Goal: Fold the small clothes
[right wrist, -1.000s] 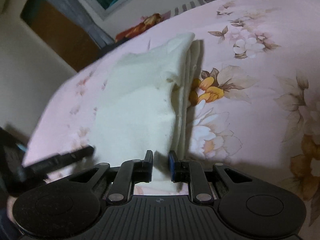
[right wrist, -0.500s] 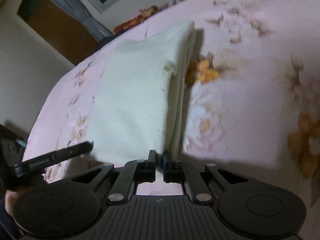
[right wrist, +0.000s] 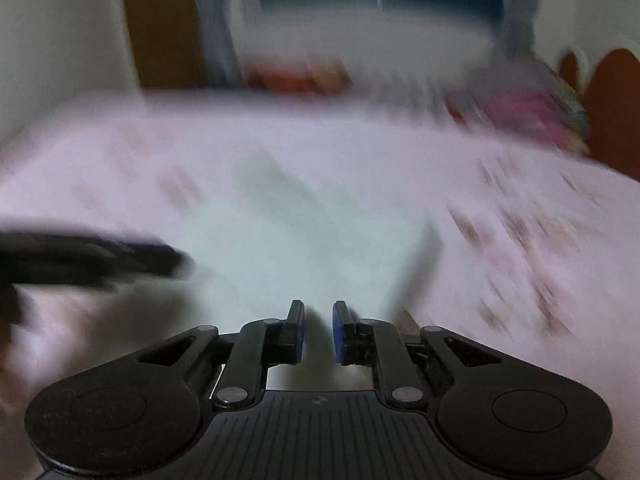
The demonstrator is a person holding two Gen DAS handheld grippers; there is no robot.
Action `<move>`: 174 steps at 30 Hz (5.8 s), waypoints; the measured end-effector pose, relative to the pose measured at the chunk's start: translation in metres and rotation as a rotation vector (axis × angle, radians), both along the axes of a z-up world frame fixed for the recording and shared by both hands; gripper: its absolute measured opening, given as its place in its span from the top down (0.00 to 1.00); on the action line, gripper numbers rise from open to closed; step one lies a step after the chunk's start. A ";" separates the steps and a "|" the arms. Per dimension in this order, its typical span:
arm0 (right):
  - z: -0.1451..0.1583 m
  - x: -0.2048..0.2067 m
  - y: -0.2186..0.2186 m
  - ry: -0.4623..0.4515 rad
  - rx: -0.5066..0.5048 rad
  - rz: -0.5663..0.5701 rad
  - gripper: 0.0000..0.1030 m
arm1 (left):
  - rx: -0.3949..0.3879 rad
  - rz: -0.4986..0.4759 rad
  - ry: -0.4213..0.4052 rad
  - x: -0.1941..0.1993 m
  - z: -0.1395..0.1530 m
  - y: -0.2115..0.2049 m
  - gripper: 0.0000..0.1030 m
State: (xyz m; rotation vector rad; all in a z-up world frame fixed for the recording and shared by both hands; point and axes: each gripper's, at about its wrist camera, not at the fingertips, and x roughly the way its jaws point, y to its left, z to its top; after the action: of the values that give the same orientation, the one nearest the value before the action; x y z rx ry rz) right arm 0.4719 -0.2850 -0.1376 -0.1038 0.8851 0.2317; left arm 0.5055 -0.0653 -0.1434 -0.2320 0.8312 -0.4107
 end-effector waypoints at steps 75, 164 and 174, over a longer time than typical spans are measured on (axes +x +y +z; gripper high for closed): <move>-0.029 0.037 -0.091 0.246 0.677 -0.179 0.64 | -0.040 0.139 0.196 0.040 -0.008 -0.003 0.68; 0.020 0.044 0.266 -0.005 0.199 0.002 0.84 | 0.060 -0.079 -0.052 -0.016 0.034 0.269 0.88; -0.006 0.018 0.282 0.006 0.052 0.074 0.84 | 0.066 -0.037 -0.009 -0.044 0.021 0.258 0.90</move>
State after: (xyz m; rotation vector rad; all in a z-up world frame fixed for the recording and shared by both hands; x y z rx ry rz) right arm 0.4897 -0.0029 -0.1435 -0.0877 0.8813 0.3237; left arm 0.4616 0.1932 -0.1222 -0.1537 0.8400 -0.4182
